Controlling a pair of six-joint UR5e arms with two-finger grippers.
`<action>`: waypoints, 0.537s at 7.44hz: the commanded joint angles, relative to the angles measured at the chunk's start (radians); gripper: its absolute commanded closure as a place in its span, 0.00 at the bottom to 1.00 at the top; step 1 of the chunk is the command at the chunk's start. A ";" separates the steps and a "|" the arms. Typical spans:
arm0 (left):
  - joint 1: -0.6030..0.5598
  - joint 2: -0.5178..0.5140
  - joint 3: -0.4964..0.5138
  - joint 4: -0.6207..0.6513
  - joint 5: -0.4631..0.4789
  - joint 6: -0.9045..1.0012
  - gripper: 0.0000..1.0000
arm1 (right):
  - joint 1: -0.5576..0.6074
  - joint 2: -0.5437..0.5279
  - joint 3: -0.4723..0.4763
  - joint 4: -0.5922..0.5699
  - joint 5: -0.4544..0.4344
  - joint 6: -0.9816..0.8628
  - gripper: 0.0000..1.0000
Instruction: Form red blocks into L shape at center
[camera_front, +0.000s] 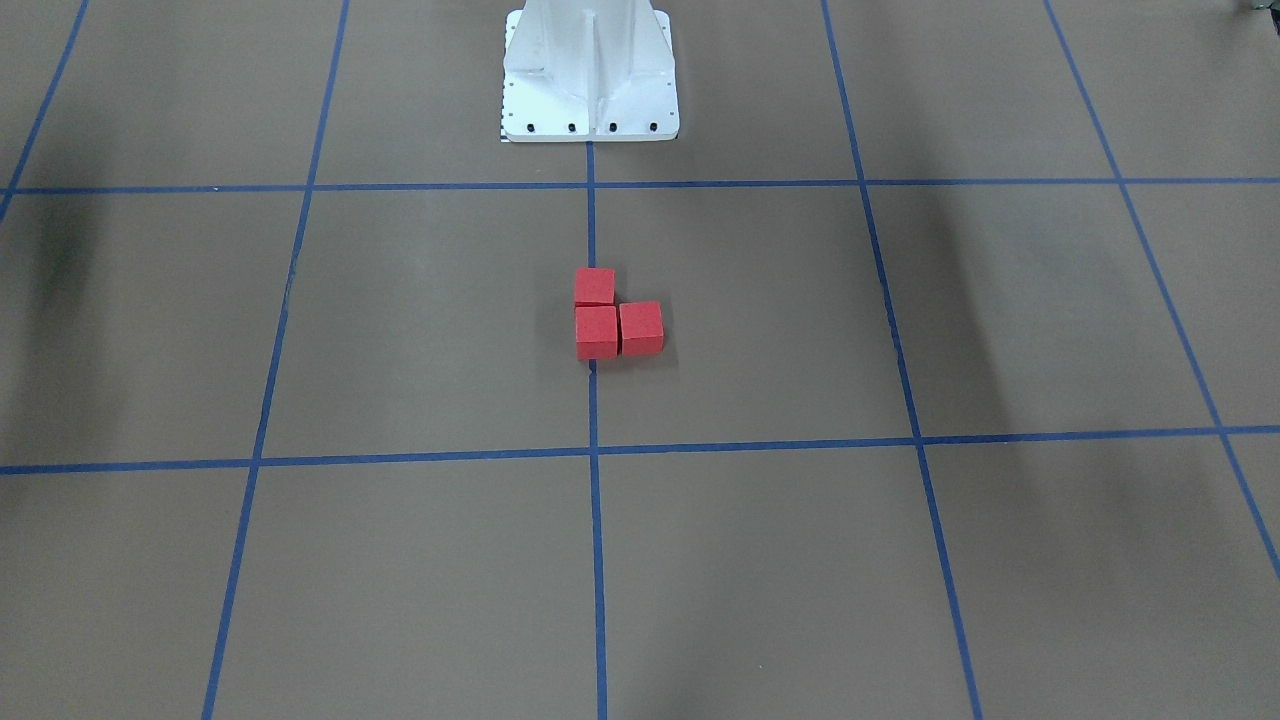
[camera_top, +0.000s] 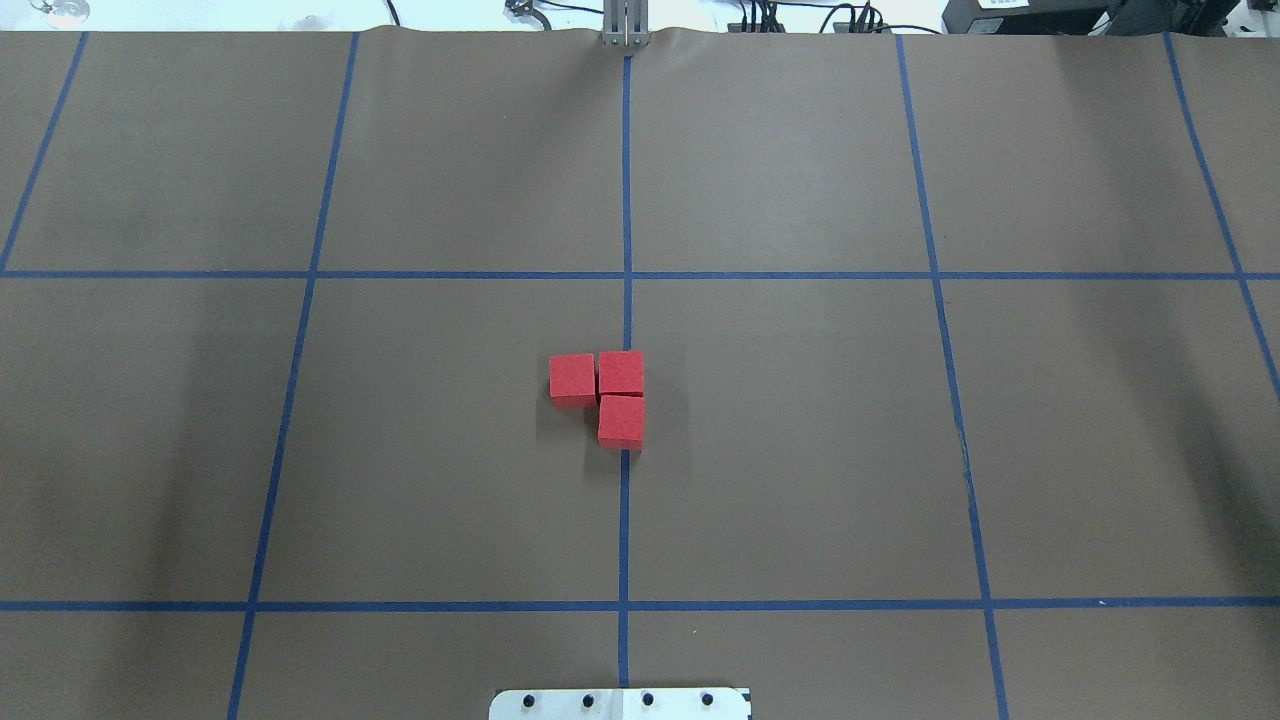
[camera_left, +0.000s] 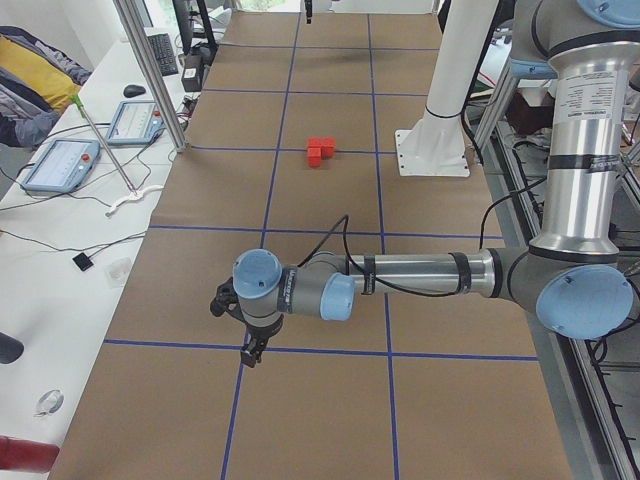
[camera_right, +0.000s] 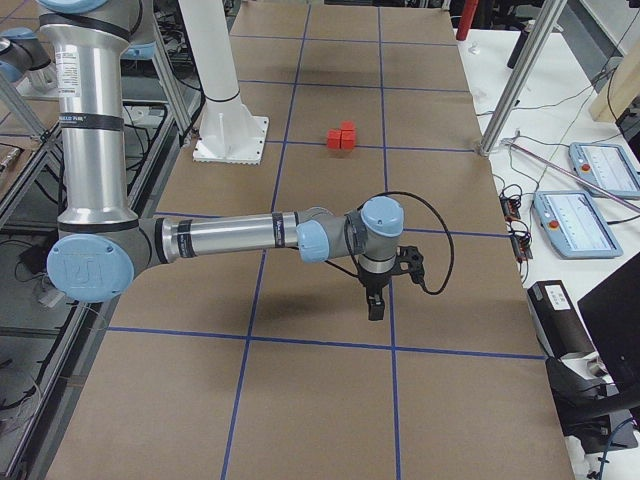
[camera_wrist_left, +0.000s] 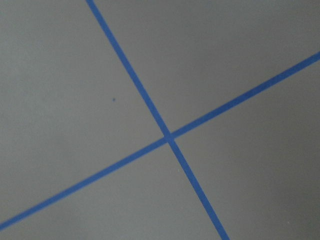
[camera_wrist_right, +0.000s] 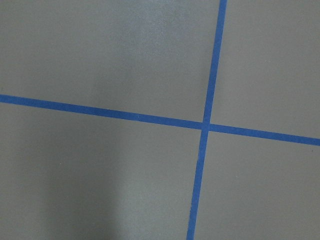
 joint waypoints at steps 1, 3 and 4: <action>-0.052 0.015 -0.002 0.012 -0.018 -0.002 0.00 | 0.026 0.005 0.000 0.000 0.006 0.002 0.01; -0.051 -0.004 -0.043 0.154 -0.015 0.011 0.00 | 0.026 0.005 -0.002 -0.002 0.008 0.002 0.01; -0.051 -0.002 -0.074 0.201 -0.006 0.003 0.00 | 0.026 0.005 -0.002 -0.002 0.009 0.004 0.01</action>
